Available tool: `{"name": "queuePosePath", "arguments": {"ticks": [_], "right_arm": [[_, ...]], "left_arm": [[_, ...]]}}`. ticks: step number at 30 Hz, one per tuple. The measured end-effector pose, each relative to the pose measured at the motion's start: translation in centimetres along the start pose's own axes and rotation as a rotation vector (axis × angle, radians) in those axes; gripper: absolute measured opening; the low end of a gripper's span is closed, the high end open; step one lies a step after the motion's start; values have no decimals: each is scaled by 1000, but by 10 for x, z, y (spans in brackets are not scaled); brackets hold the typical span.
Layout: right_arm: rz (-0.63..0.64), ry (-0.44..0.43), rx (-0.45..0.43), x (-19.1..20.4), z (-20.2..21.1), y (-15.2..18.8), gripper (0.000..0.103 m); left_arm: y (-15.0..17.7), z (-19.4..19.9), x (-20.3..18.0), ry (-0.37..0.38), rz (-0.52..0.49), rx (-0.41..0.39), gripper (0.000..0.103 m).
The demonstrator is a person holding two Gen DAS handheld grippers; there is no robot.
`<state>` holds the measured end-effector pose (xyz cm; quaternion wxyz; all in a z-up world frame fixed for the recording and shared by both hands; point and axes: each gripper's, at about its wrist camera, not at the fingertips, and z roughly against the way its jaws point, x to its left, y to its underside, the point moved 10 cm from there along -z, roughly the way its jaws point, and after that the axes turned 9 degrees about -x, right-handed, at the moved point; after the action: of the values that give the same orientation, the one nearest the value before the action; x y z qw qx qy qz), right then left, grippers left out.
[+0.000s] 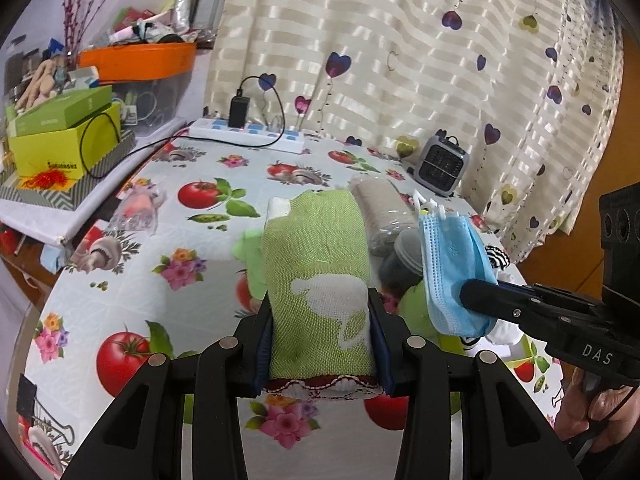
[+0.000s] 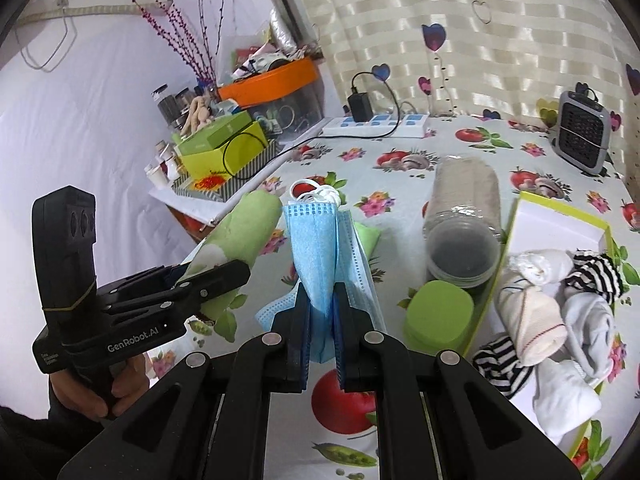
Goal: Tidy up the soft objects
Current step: 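Lift and carry the mask and green towel over the white box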
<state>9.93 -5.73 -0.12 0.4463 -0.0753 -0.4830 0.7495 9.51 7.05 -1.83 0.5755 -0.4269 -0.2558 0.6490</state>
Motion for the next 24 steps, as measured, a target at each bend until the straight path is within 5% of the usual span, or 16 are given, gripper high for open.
{"name": "queuePosePath", "arguments": {"ticks": [24], "right_arm": [[-96,92,-103,-65,43,-15,10]], "left_arm": [[-17,-26,-88,126,-124,10,40]]}}
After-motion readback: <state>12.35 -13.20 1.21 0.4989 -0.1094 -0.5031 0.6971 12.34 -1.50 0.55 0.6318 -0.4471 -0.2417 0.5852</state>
